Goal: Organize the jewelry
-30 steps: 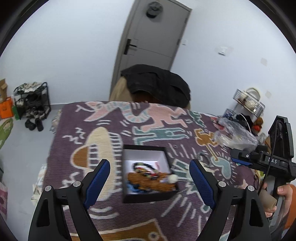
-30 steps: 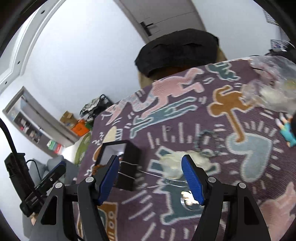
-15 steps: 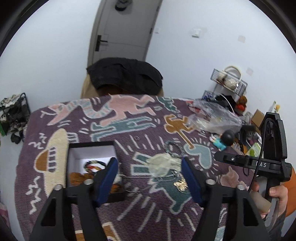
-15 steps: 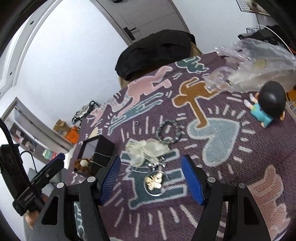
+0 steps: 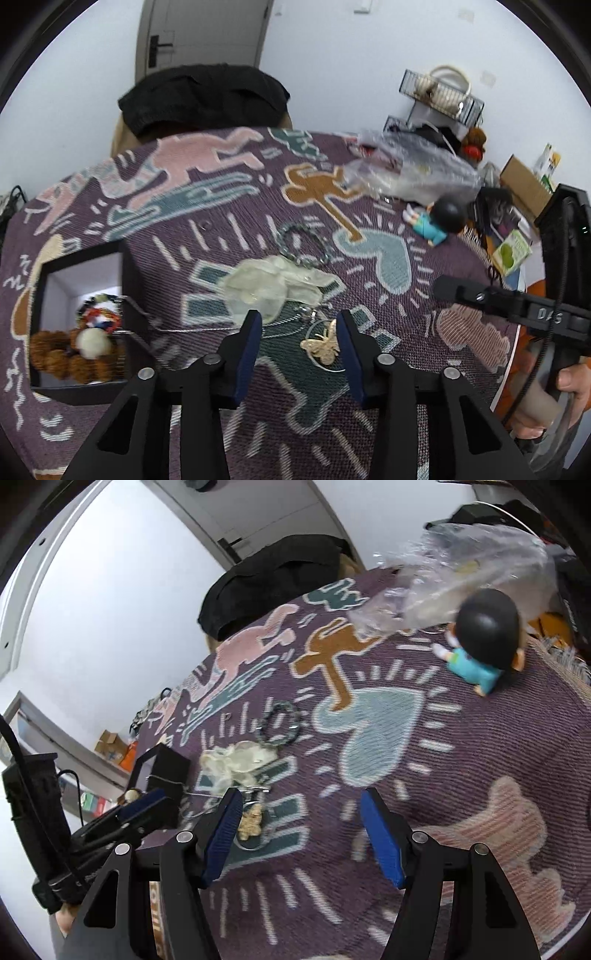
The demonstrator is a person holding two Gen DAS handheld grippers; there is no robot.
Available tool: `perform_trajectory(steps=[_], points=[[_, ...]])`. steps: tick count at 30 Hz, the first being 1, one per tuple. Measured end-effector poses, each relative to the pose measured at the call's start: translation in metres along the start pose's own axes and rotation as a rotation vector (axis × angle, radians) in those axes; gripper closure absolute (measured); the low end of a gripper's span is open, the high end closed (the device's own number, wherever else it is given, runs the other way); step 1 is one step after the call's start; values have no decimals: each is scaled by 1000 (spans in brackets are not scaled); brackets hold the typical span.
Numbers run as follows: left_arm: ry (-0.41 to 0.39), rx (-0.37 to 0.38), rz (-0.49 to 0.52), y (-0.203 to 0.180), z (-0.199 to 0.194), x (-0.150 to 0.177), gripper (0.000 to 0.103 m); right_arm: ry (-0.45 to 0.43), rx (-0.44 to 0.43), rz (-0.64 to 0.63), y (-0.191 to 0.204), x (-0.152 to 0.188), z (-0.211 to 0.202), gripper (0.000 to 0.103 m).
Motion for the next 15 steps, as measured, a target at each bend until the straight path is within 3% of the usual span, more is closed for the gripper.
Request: perform_trajectory(steps=[5,8,15], points=[[52,-3,-3,-8,22,3,65,-9,25,17,-24,-3,-7,36],[80,-1,-28,-7,33,4,72,-11,29,17,-31,-5,-9,36],[116,-17,-53,-4,50,1,73,-7,39,12,-37,-4,-5,36]])
Point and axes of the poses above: each gripper's, at about its wrist camera, not at the fingertips, and z roughly the way its jaws point, y to its left, x to its underside, the point moved 9 cm from there along z, roughly the way its jaws point, and after that the axes turned 5 degrees about x, right-handed, at the moved point
